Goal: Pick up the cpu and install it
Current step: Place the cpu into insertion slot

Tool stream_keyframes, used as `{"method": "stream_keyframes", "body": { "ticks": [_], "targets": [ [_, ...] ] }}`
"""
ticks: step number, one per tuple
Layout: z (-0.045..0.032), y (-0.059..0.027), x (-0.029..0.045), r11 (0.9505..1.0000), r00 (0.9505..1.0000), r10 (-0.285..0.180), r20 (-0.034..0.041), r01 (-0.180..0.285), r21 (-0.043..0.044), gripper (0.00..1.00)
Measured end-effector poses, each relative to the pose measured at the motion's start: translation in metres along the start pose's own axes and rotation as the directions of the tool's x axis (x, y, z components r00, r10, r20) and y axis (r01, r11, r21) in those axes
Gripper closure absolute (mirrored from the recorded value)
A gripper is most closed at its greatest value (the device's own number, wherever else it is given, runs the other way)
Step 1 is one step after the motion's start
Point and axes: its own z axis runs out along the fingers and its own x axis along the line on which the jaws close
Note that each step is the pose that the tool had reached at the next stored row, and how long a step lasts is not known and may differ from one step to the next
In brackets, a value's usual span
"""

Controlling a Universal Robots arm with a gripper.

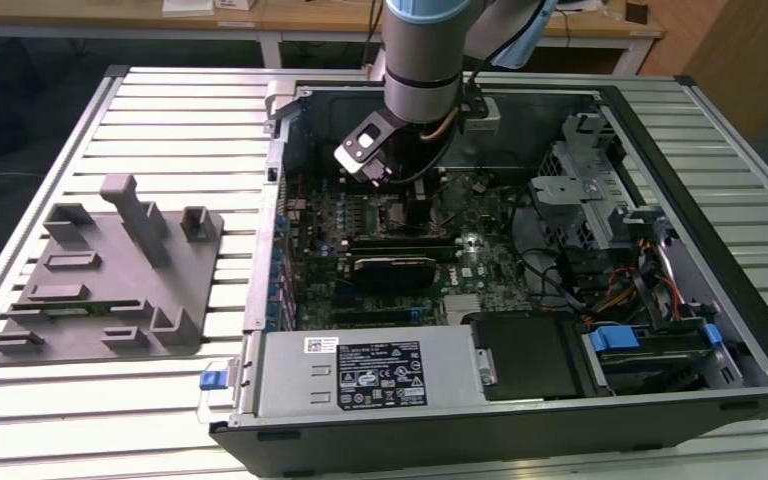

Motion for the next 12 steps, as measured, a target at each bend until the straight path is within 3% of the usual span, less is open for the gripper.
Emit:
{"method": "stream_keyframes", "body": {
  "ticks": [12],
  "targets": [
    [0.0, 0.0, 0.0, 1.0, 1.0, 0.0, 0.0003, 0.0, 0.0002, 0.38]
  ]
}}
